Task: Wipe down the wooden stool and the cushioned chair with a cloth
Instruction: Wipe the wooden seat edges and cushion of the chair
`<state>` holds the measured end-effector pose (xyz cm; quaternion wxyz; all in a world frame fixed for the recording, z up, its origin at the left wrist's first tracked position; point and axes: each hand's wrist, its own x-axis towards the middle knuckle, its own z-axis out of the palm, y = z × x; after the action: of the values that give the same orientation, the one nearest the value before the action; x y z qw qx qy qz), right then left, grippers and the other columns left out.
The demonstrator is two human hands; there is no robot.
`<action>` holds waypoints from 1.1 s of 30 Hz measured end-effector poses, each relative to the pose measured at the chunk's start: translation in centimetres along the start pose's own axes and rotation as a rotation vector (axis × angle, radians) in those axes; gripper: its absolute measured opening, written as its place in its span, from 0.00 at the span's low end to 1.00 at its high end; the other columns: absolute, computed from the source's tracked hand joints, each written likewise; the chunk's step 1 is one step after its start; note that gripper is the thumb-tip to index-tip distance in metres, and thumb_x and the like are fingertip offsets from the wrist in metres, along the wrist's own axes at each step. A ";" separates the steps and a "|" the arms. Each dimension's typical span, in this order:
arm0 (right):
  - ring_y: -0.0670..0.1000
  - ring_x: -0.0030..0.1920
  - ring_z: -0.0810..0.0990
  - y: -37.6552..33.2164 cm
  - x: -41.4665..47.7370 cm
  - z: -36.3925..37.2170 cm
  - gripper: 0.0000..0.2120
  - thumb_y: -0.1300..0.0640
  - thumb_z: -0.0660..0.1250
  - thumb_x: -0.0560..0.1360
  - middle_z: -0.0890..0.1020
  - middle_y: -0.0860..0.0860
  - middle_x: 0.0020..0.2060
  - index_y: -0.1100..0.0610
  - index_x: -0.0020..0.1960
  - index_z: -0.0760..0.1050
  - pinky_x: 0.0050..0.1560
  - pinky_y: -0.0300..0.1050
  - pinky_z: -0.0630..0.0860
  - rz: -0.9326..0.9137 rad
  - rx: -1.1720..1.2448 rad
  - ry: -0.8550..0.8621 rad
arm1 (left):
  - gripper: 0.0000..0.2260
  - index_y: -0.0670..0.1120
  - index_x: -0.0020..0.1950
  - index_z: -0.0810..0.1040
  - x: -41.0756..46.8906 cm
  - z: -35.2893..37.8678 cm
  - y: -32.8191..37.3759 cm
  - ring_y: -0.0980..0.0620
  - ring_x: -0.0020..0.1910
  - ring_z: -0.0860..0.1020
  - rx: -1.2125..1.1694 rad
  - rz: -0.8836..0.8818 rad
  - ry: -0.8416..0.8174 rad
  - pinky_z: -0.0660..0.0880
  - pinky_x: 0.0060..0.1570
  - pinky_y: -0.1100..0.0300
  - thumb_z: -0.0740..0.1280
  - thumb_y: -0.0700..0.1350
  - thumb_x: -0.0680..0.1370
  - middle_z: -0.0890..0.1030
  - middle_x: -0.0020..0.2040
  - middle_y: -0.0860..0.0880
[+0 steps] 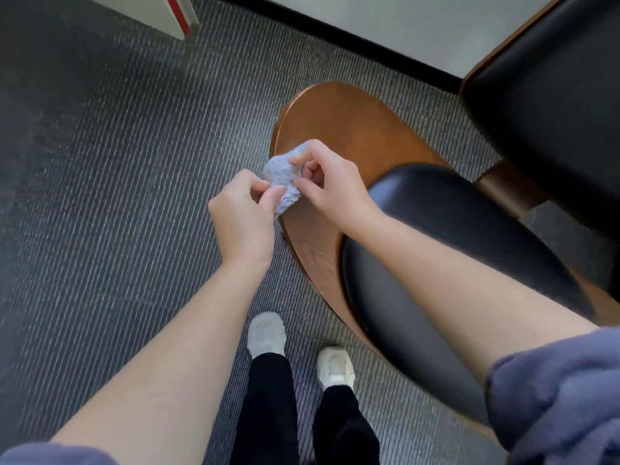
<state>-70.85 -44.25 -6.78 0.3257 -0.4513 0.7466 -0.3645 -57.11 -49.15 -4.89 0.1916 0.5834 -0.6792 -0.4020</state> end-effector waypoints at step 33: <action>0.52 0.40 0.73 12.0 -18.4 0.3 0.13 0.66 0.71 0.65 0.73 0.45 0.33 0.49 0.37 0.72 0.42 0.48 0.58 -0.853 -0.855 -0.459 | 0.11 0.47 0.35 0.73 -25.6 14.1 -8.7 0.58 0.32 0.73 -0.152 -0.518 0.025 0.65 0.30 0.69 0.69 0.43 0.77 0.76 0.32 0.55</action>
<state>-68.89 -23.60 -14.11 0.0949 -0.8648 0.4924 -0.0265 -55.55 -20.32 -14.73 0.1337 0.7265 -0.4729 -0.4802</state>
